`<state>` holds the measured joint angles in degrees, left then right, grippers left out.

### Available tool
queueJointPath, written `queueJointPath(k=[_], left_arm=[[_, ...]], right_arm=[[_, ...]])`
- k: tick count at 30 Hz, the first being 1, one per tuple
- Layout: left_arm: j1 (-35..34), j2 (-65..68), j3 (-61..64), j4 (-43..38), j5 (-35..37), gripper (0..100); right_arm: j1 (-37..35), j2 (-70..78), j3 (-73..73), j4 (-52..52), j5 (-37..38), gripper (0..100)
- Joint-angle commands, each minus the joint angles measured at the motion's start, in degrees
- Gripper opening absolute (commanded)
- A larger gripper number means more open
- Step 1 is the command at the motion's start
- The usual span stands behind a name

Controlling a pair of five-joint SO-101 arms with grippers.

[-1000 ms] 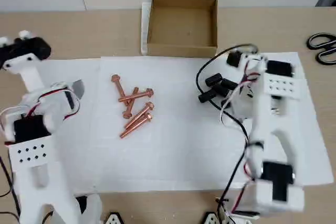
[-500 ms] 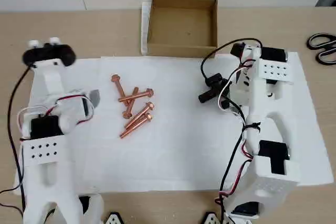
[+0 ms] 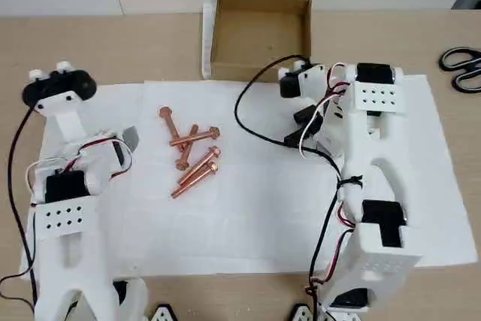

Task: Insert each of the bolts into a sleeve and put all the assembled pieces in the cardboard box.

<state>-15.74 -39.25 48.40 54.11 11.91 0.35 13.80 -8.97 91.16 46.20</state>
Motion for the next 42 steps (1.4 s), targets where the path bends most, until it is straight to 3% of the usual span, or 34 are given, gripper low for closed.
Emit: queueJointPath(k=[1,3,8,17,28,42], left_arm=[[0.00,-0.53,-0.22,-1.32,0.44,24],[0.00,-0.53,-0.04,-1.93,0.44,24],[0.00,-0.53,-0.04,-2.37,0.35,24],[0.00,-0.44,0.84,-2.55,0.09,24],[0.09,-0.53,2.86,-4.48,0.09,24],[0.00,-0.53,2.86,-4.40,0.09,24]], right_arm=[[0.04,-0.04,-4.75,-1.63,2.11,18.3],[-0.13,0.04,-5.36,-1.54,2.55,18.4],[-0.92,0.22,-5.27,-0.22,12.13,18.5],[-1.54,8.75,-5.63,0.22,19.60,18.6],[-1.45,11.47,-5.63,-2.95,20.84,18.6],[-1.45,11.82,-14.33,4.09,21.19,18.7]])
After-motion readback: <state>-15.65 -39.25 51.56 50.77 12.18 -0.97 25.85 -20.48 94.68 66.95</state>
